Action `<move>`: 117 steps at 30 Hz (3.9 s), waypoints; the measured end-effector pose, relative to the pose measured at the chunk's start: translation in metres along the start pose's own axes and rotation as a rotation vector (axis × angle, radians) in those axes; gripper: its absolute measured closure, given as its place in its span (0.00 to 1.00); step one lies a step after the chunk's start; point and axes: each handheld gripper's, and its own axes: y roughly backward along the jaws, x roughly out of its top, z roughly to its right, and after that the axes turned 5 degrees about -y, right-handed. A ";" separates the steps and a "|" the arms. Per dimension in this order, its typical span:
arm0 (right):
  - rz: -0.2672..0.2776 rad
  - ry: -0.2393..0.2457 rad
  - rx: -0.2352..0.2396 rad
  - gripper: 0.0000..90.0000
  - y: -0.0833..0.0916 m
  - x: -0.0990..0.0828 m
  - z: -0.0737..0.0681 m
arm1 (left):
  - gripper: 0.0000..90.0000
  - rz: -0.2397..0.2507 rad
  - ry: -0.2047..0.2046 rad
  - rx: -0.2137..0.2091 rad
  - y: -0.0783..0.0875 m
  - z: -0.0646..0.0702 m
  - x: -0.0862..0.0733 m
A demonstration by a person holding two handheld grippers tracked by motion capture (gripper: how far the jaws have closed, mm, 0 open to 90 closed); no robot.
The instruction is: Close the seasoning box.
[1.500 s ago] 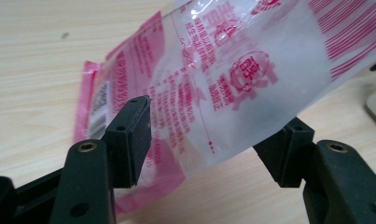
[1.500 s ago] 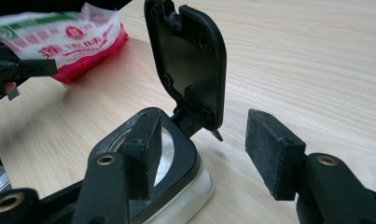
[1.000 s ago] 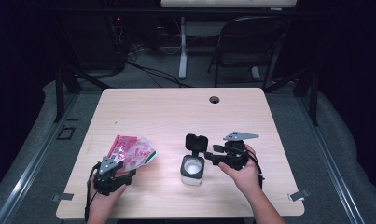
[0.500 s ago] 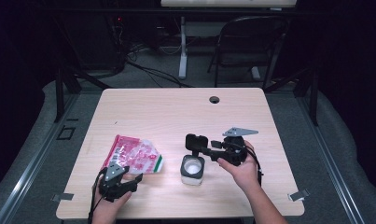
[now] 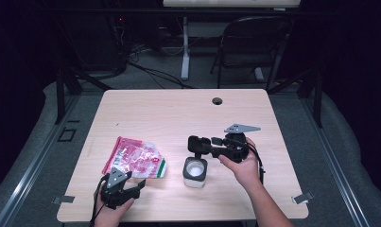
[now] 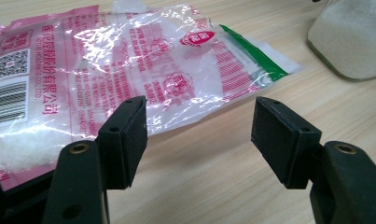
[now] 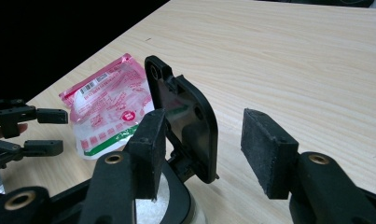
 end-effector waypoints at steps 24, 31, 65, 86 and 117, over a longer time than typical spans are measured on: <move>-0.032 0.012 -0.014 0.73 -0.005 0.000 -0.001 | 0.41 0.003 0.010 0.017 0.005 -0.004 -0.001; -0.034 0.034 -0.028 0.78 -0.004 0.001 -0.002 | 0.46 -0.016 0.007 0.007 0.006 -0.003 -0.002; -0.022 0.190 -0.056 0.89 0.001 -0.001 -0.010 | 0.51 0.004 0.021 0.007 0.007 -0.005 0.002; -0.013 0.270 -0.044 0.82 0.009 -0.015 -0.029 | 0.52 0.060 0.048 -0.008 0.003 -0.014 0.017; -0.055 0.295 -0.035 0.66 0.016 -0.043 -0.043 | 0.52 0.063 -0.014 -0.058 -0.021 -0.006 0.038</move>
